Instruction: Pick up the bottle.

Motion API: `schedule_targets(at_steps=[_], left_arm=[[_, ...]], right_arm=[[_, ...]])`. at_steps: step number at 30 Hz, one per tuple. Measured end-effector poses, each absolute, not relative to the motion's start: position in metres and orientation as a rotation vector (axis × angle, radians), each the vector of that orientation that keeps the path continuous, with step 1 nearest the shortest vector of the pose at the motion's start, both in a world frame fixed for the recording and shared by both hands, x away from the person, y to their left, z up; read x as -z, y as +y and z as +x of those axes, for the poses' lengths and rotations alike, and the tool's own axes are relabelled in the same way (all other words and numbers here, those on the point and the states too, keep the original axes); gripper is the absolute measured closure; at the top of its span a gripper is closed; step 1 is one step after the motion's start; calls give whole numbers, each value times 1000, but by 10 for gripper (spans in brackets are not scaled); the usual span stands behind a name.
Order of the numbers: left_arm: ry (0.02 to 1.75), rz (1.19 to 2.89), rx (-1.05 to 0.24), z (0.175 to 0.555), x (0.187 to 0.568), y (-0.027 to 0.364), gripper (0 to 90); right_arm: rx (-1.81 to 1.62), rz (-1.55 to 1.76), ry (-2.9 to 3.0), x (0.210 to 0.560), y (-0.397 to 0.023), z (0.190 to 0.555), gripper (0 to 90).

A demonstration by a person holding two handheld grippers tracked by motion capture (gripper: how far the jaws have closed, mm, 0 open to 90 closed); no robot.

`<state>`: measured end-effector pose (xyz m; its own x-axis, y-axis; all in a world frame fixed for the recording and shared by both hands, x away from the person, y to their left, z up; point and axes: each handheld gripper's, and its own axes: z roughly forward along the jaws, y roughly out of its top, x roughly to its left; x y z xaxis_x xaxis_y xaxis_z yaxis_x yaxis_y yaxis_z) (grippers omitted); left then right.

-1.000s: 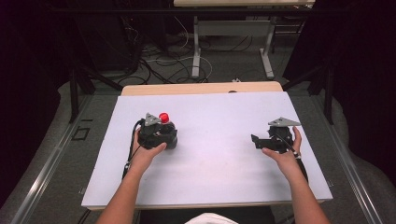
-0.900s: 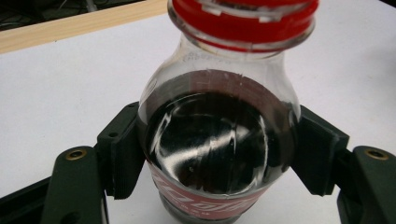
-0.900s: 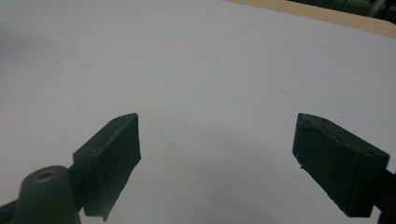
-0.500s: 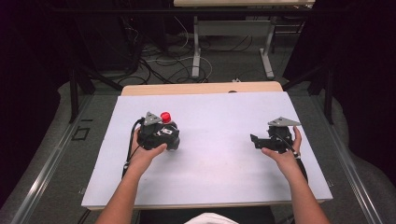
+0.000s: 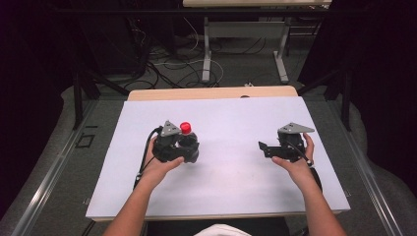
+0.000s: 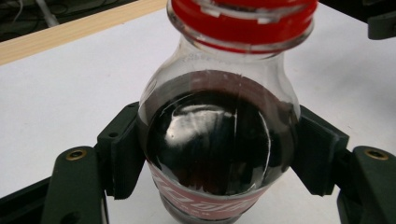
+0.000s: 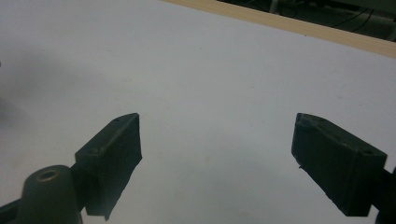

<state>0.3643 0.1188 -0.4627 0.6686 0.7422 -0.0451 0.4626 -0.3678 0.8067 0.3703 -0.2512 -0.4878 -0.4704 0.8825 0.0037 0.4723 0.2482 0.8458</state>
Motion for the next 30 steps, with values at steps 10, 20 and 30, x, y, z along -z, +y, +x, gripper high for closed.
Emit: schedule_targets(at_steps=[10, 20, 30], left_arm=[[855, 2056, -359, 354, 468, 97, 298], [807, 2088, -319, 344, 474, 79, 298], [796, 2097, -310, 337, 476, 70, 298]], right_arm=[[-1171, 1171, 2080, 478, -236, 362, 205], [-1240, 1091, 2108, 464, -225, 352, 268], [-1254, 1052, 2188, 446, -209, 339, 292]])
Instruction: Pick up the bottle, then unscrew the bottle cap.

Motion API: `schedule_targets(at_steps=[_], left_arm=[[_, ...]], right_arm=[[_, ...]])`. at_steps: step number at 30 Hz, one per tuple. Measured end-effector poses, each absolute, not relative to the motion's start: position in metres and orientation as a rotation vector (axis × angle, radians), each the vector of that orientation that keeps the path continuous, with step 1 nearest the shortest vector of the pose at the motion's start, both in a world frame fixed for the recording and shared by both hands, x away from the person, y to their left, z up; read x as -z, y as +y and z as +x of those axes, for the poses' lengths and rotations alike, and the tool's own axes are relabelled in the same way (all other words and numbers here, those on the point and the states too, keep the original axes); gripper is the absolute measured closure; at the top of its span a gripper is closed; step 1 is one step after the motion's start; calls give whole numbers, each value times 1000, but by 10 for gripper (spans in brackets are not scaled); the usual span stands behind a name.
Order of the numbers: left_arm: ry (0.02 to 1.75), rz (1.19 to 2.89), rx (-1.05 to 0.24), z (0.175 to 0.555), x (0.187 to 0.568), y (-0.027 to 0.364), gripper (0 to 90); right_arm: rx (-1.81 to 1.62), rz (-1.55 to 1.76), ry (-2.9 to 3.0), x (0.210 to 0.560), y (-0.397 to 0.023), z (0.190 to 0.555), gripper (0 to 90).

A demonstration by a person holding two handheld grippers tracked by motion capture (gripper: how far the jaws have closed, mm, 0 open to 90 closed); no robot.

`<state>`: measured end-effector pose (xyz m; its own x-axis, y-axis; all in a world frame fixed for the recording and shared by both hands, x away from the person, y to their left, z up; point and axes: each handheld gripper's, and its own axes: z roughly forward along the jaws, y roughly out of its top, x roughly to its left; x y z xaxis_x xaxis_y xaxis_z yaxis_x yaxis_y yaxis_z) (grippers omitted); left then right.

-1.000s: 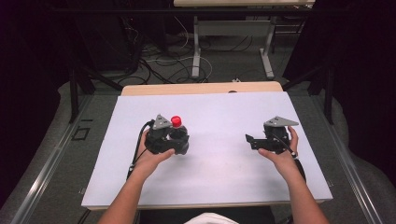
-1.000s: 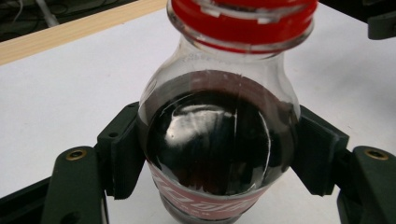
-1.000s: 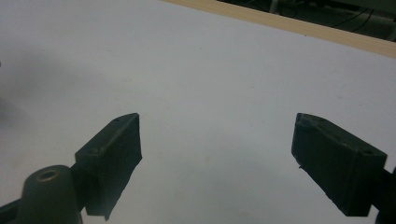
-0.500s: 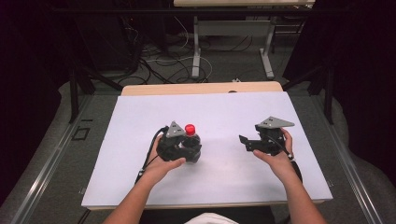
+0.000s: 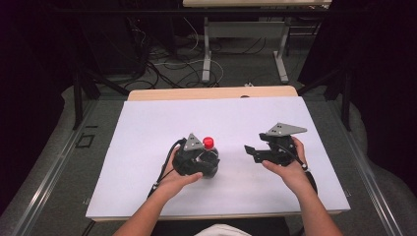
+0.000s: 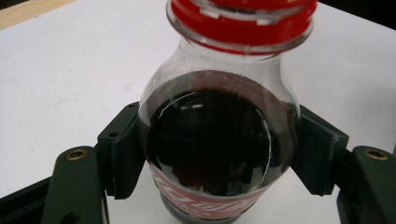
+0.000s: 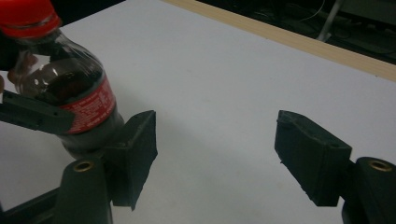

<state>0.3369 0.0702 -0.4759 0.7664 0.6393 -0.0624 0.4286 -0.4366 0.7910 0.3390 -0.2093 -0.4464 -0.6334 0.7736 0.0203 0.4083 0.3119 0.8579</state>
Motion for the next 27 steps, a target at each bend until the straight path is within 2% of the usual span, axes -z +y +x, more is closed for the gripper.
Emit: schedule_targets(at_steps=[22, 27], left_arm=[[788, 2092, -293, 330, 479, 65, 298], [785, 2096, -289, 330, 479, 66, 298]], right_arm=[[-1320, 897, 2308, 410, -168, 334, 332], [-1362, 910, 2324, 400, -155, 333, 369]])
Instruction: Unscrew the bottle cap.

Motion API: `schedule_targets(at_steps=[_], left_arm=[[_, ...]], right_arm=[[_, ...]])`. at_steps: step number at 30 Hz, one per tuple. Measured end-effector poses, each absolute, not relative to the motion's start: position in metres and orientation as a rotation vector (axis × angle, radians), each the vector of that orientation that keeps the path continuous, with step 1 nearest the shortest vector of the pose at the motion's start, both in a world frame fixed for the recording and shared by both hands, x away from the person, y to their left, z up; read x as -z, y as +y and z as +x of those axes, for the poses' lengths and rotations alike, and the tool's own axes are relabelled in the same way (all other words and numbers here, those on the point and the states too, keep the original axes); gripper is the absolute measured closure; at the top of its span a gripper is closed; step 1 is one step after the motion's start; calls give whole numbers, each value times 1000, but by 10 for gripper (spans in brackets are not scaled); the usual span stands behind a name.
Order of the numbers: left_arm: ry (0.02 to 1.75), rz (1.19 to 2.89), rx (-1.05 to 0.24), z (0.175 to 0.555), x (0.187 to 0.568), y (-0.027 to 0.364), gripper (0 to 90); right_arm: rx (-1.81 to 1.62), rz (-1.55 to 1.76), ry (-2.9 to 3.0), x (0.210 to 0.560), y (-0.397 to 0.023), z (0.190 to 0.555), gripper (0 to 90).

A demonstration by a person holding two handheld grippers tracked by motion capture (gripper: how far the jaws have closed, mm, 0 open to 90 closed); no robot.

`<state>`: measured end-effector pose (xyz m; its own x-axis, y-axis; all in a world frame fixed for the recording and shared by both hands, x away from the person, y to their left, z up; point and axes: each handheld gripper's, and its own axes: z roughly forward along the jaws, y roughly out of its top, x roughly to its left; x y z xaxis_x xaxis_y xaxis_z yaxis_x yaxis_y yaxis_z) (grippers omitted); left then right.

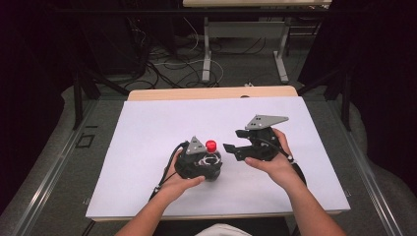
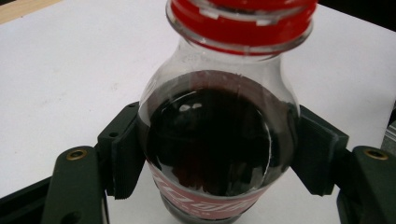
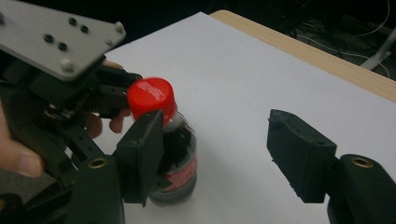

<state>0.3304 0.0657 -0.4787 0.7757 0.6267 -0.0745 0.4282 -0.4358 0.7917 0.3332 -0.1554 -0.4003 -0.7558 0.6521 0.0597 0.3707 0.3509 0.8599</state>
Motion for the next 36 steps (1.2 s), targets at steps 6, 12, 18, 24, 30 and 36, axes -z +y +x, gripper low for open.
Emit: schedule_targets(at_steps=[6, 12, 18, 24, 30, 36], left_arm=[[770, 2105, -306, 331, 477, 67, 298], [777, 2085, -302, 330, 478, 64, 299], [776, 2091, -299, 329, 477, 64, 299], [761, 2102, -305, 328, 476, 63, 299], [762, 2098, -307, 329, 476, 64, 299], [774, 2086, -297, 329, 476, 65, 299]], right_arm=[[-1405, 865, 2320, 389, -137, 329, 405], [-1370, 838, 2335, 391, -118, 332, 427], [-1359, 849, 2335, 397, -107, 335, 450], [-1331, 889, 2350, 404, -99, 338, 471], [-1365, 903, 2355, 406, -98, 340, 558], [-1390, 841, 2399, 407, -97, 343, 612]])
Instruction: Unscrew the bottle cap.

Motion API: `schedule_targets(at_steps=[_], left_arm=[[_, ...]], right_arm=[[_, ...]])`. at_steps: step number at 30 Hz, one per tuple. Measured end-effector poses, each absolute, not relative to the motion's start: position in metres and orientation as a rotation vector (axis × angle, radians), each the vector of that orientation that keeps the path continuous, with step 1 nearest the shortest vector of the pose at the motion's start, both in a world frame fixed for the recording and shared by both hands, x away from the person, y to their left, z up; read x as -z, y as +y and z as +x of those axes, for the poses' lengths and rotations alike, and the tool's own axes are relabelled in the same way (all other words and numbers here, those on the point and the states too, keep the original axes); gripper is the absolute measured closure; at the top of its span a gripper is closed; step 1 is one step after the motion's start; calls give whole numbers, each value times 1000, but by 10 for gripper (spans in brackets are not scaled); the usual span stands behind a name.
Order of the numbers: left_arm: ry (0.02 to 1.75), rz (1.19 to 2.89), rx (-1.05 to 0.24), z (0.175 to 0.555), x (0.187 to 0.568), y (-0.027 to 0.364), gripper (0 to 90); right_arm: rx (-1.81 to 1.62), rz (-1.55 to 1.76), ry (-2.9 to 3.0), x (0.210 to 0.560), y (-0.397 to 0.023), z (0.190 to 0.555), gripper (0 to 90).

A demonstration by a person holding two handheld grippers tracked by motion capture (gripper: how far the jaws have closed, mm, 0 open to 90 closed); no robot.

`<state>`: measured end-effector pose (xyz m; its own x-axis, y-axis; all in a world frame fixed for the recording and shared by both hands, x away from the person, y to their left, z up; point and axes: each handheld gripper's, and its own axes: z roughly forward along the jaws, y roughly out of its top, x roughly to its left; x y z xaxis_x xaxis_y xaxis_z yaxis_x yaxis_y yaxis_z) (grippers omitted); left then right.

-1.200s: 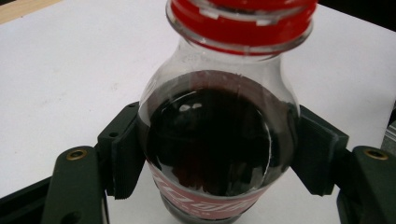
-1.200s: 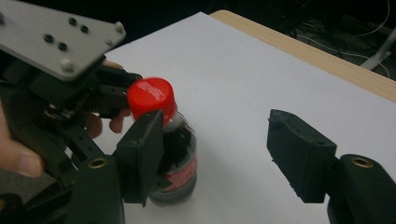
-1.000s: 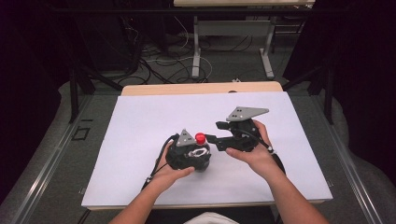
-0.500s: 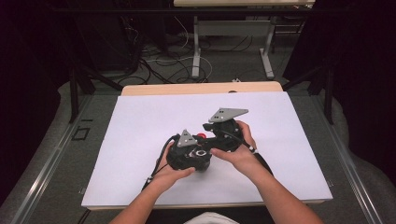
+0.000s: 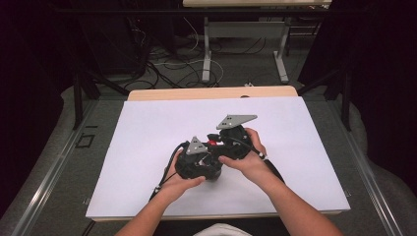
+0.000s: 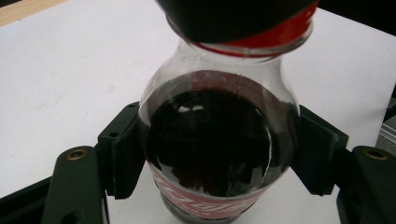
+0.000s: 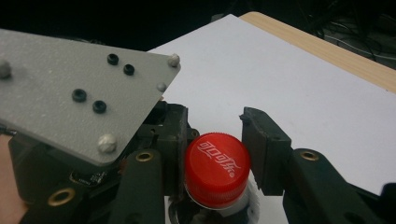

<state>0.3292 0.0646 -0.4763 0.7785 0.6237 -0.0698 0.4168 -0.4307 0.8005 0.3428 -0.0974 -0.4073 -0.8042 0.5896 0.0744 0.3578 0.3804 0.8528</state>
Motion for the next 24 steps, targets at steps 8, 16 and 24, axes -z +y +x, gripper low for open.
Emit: schedule_targets(at_steps=[8, 16, 24], left_arm=[[753, 2099, -291, 329, 476, 65, 300], [748, 2096, -261, 327, 476, 63, 300], [789, 2071, -294, 331, 476, 68, 299]], right_arm=[[-1407, 601, 2552, 405, -105, 357, 614], [-1454, 273, 2700, 402, -113, 376, 612], [-1424, 536, 2557, 401, -108, 358, 464]])
